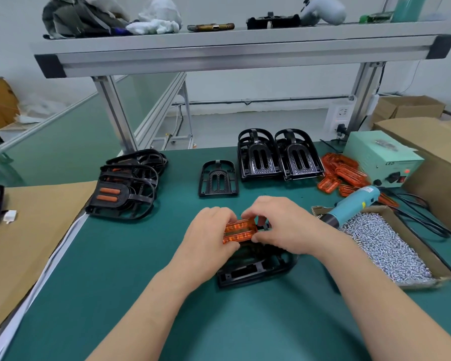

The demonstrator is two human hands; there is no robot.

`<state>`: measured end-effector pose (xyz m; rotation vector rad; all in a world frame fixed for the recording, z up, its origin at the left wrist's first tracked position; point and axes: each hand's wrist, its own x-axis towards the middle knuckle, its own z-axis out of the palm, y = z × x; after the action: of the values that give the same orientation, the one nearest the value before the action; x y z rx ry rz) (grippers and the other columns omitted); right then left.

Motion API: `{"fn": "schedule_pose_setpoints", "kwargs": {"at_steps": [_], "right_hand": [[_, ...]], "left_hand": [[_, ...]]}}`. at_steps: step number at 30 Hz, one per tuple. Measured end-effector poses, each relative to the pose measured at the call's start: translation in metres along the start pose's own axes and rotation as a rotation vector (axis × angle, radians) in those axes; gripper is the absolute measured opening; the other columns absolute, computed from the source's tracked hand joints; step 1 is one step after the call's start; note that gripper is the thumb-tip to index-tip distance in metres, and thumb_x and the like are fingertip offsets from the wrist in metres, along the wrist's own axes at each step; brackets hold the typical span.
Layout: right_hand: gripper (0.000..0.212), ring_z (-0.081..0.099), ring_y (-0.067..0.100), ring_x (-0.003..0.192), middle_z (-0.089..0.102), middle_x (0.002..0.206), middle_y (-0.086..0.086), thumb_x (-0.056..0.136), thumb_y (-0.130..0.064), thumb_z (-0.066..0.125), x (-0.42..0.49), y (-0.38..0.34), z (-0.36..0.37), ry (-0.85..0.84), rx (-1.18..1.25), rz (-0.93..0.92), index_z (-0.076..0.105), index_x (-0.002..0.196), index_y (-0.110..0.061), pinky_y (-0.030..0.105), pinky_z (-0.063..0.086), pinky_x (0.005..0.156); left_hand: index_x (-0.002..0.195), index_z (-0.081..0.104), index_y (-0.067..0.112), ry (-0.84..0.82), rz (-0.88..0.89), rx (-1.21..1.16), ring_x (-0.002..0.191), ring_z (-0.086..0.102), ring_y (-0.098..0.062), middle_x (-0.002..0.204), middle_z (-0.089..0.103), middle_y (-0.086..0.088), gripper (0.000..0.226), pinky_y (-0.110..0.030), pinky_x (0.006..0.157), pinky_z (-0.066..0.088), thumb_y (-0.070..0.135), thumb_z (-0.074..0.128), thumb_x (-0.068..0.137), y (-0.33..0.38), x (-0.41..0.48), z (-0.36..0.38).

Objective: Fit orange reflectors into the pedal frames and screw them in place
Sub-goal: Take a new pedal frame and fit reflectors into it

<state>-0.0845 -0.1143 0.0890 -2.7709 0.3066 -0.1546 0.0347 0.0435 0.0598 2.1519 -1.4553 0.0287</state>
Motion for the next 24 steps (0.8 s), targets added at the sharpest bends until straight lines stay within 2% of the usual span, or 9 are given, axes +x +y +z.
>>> {"fn": "schedule_pose_setpoints", "kwargs": {"at_steps": [4, 9, 12, 15, 17, 20, 24], "right_hand": [[0.042, 0.052, 0.008, 0.090, 0.056, 0.104, -0.009, 0.084, -0.033, 0.078, -0.002, 0.002, 0.008, 0.052, 0.027, 0.023, 0.064, 0.123, -0.025, 0.022, 0.039, 0.081], [0.041, 0.050, 0.006, 0.090, 0.057, 0.104, -0.010, 0.081, -0.036, 0.080, -0.003, 0.002, 0.010, 0.062, 0.065, 0.005, 0.066, 0.118, -0.028, 0.024, 0.041, 0.083], [0.044, 0.041, 0.007, 0.096, 0.048, 0.106, -0.008, 0.080, -0.043, 0.080, -0.002, 0.003, 0.013, 0.022, 0.029, 0.021, 0.068, 0.120, -0.030, 0.030, 0.040, 0.089], [0.049, 0.040, 0.012, 0.103, 0.044, 0.104, -0.006, 0.078, -0.047, 0.081, -0.001, 0.002, 0.019, -0.022, -0.001, 0.041, 0.069, 0.122, -0.030, 0.035, 0.039, 0.093], [0.049, 0.039, 0.013, 0.103, 0.044, 0.103, -0.006, 0.077, -0.048, 0.081, -0.001, 0.002, 0.022, -0.044, -0.004, 0.051, 0.070, 0.122, -0.030, 0.036, 0.039, 0.093], [0.047, 0.038, 0.012, 0.103, 0.043, 0.103, -0.008, 0.075, -0.047, 0.083, -0.002, 0.002, 0.024, -0.034, 0.021, 0.064, 0.071, 0.118, -0.031, 0.035, 0.040, 0.093], [0.044, 0.037, 0.012, 0.103, 0.041, 0.103, -0.011, 0.074, -0.048, 0.084, -0.003, 0.001, 0.025, -0.024, 0.037, 0.066, 0.071, 0.114, -0.032, 0.034, 0.041, 0.092]], "left_hand": [[0.124, 0.051, 0.023, 0.035, -0.039, -0.100, 0.104, 0.045, -0.010, 0.109, 0.057, 0.012, 0.050, -0.021, 0.086, 0.034, 0.021, 0.073, 0.079, -0.002, -0.005, 0.002], [0.127, 0.044, 0.029, 0.045, -0.090, -0.185, 0.103, 0.048, -0.006, 0.106, 0.057, 0.018, 0.057, -0.022, 0.086, 0.038, 0.022, 0.074, 0.078, -0.004, -0.010, 0.005], [0.135, 0.041, 0.027, -0.017, -0.094, -0.180, 0.108, 0.047, -0.008, 0.111, 0.059, 0.017, 0.066, -0.025, 0.092, 0.039, 0.026, 0.075, 0.078, -0.008, -0.012, 0.007], [0.141, 0.039, 0.029, -0.088, -0.106, -0.225, 0.115, 0.045, -0.003, 0.119, 0.058, 0.019, 0.074, -0.024, 0.097, 0.036, 0.032, 0.074, 0.077, -0.017, -0.014, 0.007], [0.133, 0.049, 0.031, -0.072, -0.135, -0.318, 0.117, 0.047, 0.002, 0.120, 0.060, 0.019, 0.056, -0.022, 0.099, 0.036, 0.020, 0.069, 0.082, -0.024, -0.014, 0.006], [0.100, 0.068, 0.030, 0.024, -0.217, -0.432, 0.111, 0.054, 0.002, 0.110, 0.065, 0.017, 0.032, -0.020, 0.090, 0.039, 0.001, 0.062, 0.087, -0.035, -0.013, 0.003], [0.081, 0.074, 0.030, 0.066, -0.288, -0.513, 0.096, 0.056, 0.003, 0.102, 0.066, 0.013, 0.021, -0.015, 0.080, 0.038, 0.011, 0.069, 0.088, -0.043, -0.014, 0.002]]}}
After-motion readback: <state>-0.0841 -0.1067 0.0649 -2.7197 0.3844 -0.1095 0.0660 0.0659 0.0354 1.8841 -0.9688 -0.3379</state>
